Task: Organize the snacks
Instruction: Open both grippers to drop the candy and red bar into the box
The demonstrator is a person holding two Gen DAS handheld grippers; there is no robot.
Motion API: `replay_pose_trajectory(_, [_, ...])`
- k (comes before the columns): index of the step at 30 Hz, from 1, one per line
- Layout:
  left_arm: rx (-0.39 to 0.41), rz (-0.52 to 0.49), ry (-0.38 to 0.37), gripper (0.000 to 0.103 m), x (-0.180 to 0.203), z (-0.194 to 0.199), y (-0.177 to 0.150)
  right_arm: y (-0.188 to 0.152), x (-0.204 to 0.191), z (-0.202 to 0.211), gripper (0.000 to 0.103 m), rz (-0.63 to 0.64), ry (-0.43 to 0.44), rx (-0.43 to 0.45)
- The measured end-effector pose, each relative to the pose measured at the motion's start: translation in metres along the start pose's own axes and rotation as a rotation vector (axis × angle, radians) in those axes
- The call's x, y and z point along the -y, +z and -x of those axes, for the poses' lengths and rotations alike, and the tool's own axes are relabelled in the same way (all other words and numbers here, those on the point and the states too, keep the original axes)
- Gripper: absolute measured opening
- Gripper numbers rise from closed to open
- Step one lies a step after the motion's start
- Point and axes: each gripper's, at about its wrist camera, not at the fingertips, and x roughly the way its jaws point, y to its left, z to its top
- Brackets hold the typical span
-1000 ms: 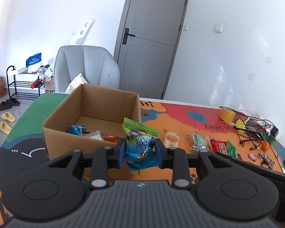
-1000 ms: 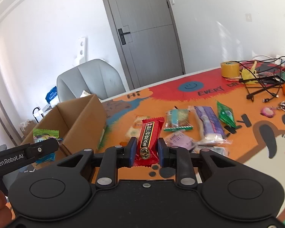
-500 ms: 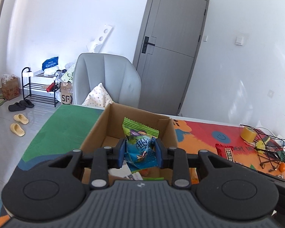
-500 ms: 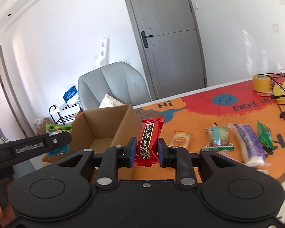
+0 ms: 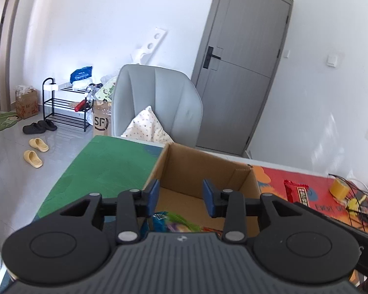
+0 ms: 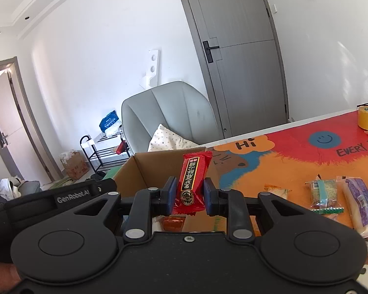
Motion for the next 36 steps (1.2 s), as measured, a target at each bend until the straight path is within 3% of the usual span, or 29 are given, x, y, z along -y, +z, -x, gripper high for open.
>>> replay_pose_trajectory(13, [-0.007, 0.070, 0.051, 0.051, -0.025, 0.017, -0.003, 0.004, -0.013, -0.017, 0.025, 0.001, 0.069, -0.029])
replay_pose_trajectory(16, [-0.010, 0.082, 0.063, 0.055, -0.028, 0.019, -0.004, 0.004, -0.014, -0.024, 0.035, -0.012, 0.067, -0.046])
replay_pose_trajectory(17, [-0.014, 0.084, 0.066, 0.056, -0.028, 0.019, -0.004, 0.004, -0.013, -0.024, 0.046, -0.017, 0.063, -0.043])
replay_pose_trajectory(18, [-0.015, 0.083, 0.068, 0.060, -0.028, 0.020, -0.005, 0.004, -0.011, -0.022, 0.050, -0.024, 0.056, -0.034])
replay_pose_trajectory(22, [-0.010, 0.081, 0.096, 0.073, -0.028, 0.023, -0.007, 0.003, -0.001, -0.014, 0.056, -0.061, 0.029, -0.028])
replay_pose_trajectory(24, [-0.009, 0.084, 0.104, 0.076, -0.027, 0.024, -0.006, 0.000, 0.005, -0.009, 0.067, -0.075, 0.004, -0.028])
replay_pose_trajectory(28, [0.010, 0.069, 0.129, 0.088, -0.018, 0.029, -0.007, -0.005, 0.015, 0.003, 0.079, -0.074, -0.019, -0.024])
replay_pose_trajectory(36, [-0.008, 0.026, 0.099, 0.091, 0.000, 0.035, -0.016, -0.005, 0.039, 0.031, 0.098, -0.071, -0.082, -0.008])
